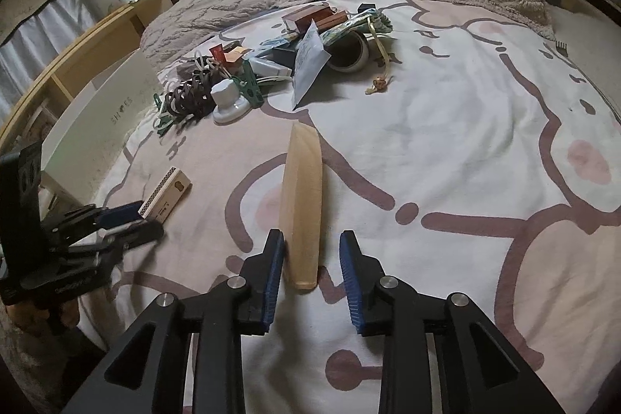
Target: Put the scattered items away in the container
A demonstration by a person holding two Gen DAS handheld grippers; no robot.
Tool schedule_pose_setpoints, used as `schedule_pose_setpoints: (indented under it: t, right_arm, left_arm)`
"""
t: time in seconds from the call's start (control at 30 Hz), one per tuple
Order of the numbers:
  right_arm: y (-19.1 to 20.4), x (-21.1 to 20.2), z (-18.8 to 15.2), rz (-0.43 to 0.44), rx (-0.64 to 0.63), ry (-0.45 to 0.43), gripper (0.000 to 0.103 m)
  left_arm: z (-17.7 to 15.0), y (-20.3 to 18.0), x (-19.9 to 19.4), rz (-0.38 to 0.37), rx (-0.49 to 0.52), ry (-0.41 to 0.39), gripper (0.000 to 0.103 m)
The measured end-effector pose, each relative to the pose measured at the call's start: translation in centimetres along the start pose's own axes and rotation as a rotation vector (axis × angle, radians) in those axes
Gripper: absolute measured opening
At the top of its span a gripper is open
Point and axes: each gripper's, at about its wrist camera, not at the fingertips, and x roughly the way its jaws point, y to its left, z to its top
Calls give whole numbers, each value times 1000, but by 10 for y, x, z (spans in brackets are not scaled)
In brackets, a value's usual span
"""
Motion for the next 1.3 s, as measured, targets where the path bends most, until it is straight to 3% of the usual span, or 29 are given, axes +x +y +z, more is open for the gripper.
schedule_pose_setpoints:
  t: [0.1, 0.3, 0.63, 0.77, 1.17, 1.3]
  right_arm:
    - [0, 0, 0, -4, -2, -2, 32]
    - [-4, -4, 2, -25, 19, -20, 34]
    - [-17, -9, 6, -45, 67, -33, 35]
    - [-17, -9, 6, -83, 55, -41, 50]
    - [-30, -15, 10, -98, 99, -58, 51]
    - [-31, -15, 11, -96, 95, -51, 51]
  left_arm:
    - [-2, 4, -1, 36, -3, -13, 65]
    - [4, 16, -8, 16, -80, -66, 65]
    - [4, 31, -2, 143, -107, -64, 67]
    - [5, 42, -6, 132, -157, -81, 67]
    - [9, 19, -7, 105, -79, -81, 68]
    - [11, 12, 0, 136, -51, -71, 68]
